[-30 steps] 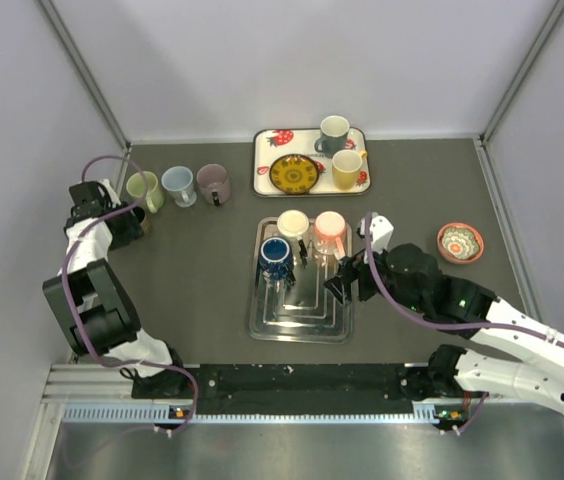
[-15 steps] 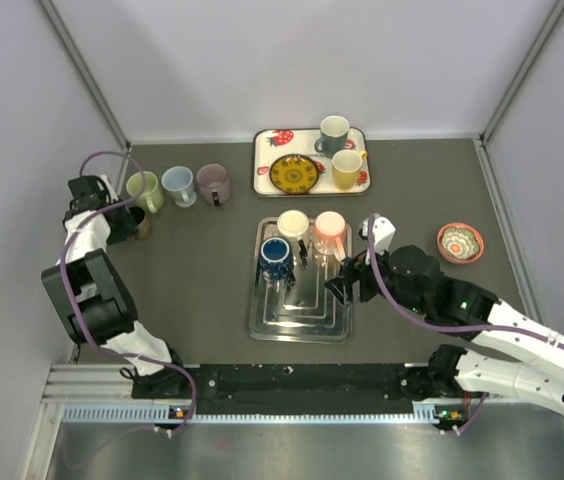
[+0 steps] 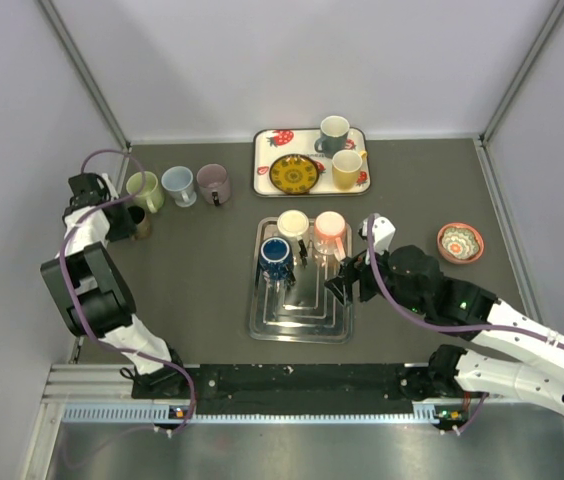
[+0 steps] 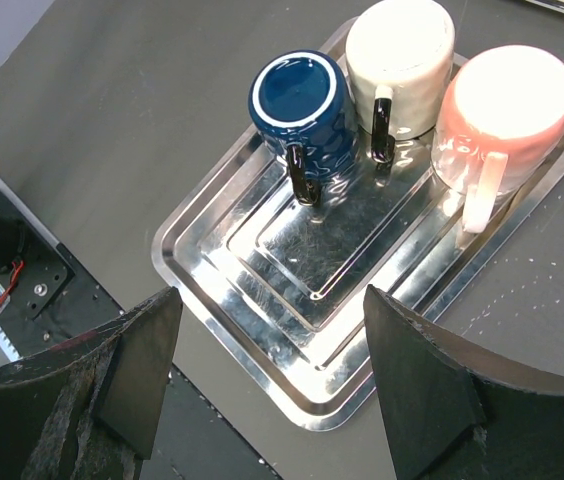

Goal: Turn the mug right side up

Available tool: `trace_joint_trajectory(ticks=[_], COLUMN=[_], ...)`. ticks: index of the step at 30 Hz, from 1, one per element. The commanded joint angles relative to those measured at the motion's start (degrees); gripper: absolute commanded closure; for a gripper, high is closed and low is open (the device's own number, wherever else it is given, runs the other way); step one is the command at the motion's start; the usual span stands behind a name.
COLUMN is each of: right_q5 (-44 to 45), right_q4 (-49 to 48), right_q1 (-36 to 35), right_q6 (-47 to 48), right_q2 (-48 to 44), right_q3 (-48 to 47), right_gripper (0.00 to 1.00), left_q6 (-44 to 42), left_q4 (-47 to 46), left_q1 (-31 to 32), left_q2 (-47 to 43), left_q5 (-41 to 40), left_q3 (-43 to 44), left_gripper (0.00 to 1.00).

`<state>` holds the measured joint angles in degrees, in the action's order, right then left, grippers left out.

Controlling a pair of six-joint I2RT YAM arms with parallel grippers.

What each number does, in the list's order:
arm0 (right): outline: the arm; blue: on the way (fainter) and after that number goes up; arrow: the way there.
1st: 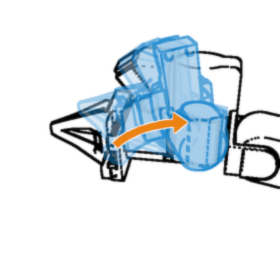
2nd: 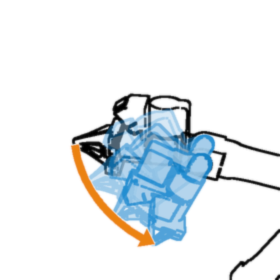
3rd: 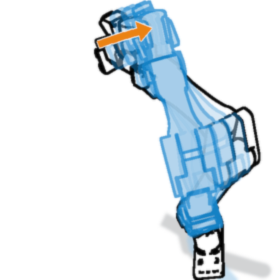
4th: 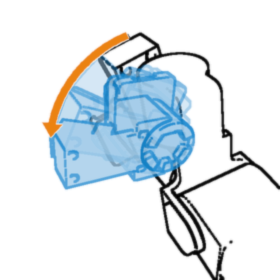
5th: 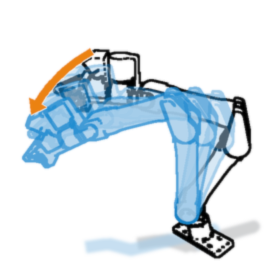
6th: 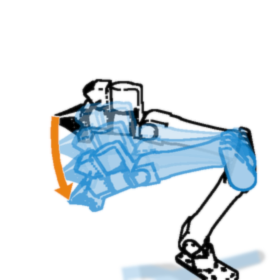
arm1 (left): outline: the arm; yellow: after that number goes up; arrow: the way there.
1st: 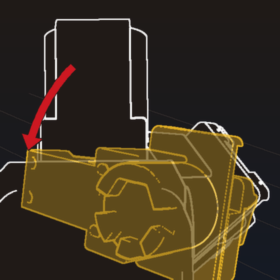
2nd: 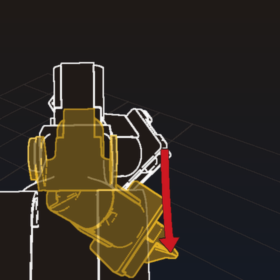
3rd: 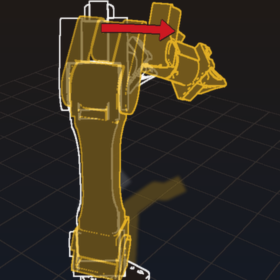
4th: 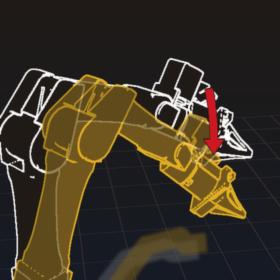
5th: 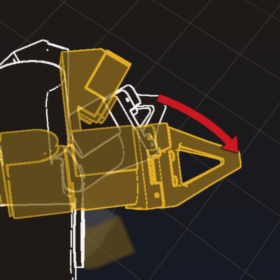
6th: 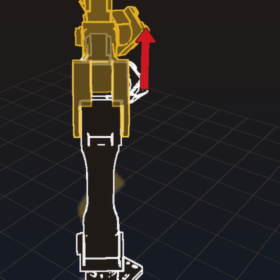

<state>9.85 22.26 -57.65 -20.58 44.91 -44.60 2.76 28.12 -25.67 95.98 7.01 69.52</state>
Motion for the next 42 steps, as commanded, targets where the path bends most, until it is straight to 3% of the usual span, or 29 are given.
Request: trace_joint_trajectory(ticks=[1,7,14,23,31,42], right_q5=[0.70,0.35,0.09,-0.62,-1.23,-4.48], right_q4=[-2.22,-2.22,-2.40,-2.75,-4.07,-3.98], right_q1=[-0.27,0.17,0.43,0.43,0.52,0.43], right_q6=[0.36,0.36,0.19,-0.16,-1.04,-3.50], right_q2=[0.01,0.18,0.36,-0.08,-0.52,1.94], right_q3=[0.21,0.30,0.22,0.13,-0.22,-3.38], right_gripper=[0.26,0.26,0.26,0.27,0.27,0.27], left_q6=[-1.01,-1.01,-0.74,3.47,11.82,24.02], left_q4=[-1.05,-0.70,-0.61,-1.14,-0.61,7.47], left_q1=[-0.08,-0.08,0.01,0.53,7.73,21.07], left_q2=[0.78,1.31,0.78,-5.80,-22.84,-46.30], left_q5=[1.96,1.96,2.92,3.28,-3.21,-2.97], left_q3=[2.38,2.55,2.29,-0.70,-5.44,-7.82], left_gripper=[0.71,0.75,1.00,1.00,1.00,1.00])
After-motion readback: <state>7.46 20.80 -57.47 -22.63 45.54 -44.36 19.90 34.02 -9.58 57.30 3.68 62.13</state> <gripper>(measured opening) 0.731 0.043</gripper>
